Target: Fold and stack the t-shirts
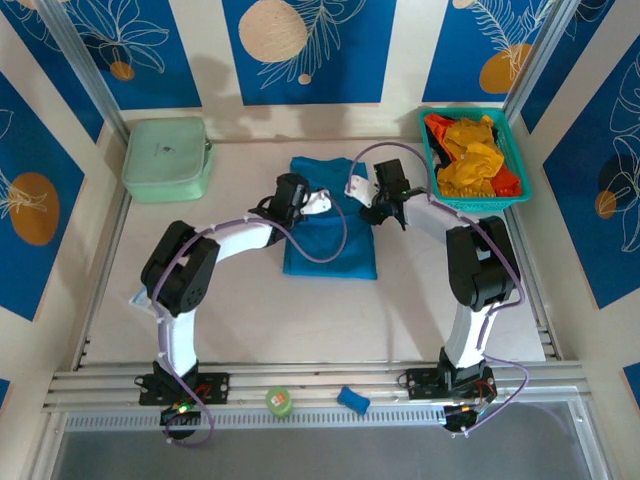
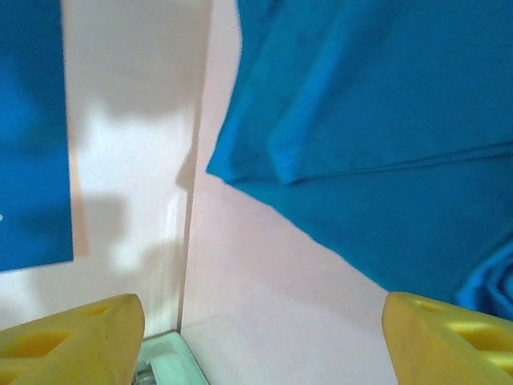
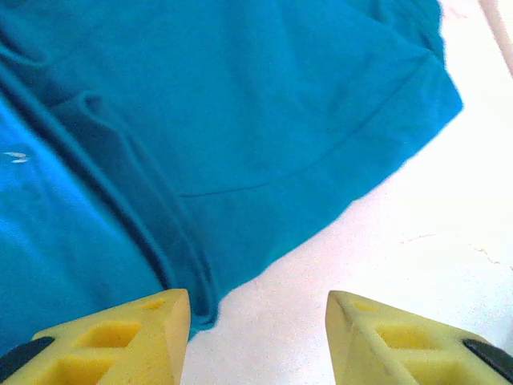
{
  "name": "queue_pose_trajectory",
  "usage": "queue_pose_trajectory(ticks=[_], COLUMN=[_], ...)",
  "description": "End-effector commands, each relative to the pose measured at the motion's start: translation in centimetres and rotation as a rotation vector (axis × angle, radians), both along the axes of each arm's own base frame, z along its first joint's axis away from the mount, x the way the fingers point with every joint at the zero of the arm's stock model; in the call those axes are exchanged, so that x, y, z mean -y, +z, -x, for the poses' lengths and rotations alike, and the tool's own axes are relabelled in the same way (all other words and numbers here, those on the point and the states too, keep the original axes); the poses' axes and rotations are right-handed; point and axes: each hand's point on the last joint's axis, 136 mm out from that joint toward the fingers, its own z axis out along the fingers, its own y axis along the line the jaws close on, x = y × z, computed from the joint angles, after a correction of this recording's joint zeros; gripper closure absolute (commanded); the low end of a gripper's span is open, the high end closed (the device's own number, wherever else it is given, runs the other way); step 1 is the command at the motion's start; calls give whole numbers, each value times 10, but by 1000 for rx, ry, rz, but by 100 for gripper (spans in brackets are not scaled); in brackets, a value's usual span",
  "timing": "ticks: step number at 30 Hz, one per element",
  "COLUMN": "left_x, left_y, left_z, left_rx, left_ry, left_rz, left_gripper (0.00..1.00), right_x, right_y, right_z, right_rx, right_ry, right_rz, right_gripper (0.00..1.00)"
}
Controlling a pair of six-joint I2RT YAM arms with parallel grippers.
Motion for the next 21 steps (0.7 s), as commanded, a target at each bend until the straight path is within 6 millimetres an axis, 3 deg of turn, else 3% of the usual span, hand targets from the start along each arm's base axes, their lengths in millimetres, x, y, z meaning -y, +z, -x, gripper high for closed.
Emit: queue_pose_trajectory(ticks=[1, 4, 8, 12, 15, 17, 21], left_x=[-16, -33, -68, -110, -138, -134, -87], left_y=[56, 80, 127, 172, 194, 199, 203], left_z=[-13, -10, -3, 10, 18, 26, 69], left_rx=[122, 166, 259, 329, 344, 294, 134], left_ry=[103, 159, 256, 336, 400, 353, 6], left_rz=[160, 254, 440, 641, 736, 742, 713], left_gripper=[21, 19, 13, 5, 1, 1, 1], right_x=[5, 6, 15, 25, 26, 21, 9], right_y=[49, 66, 90, 123, 146, 154, 156], right_z=[-17, -8, 9, 39, 69, 94, 147], right_rx=[134, 161, 189, 220, 246, 262, 253], right_ry=[-63, -54, -54, -4, 85, 190, 418], right_rz=[-73, -129, -160, -205, -230, -216, -172], right_gripper=[51, 51, 51, 50, 47, 45, 40])
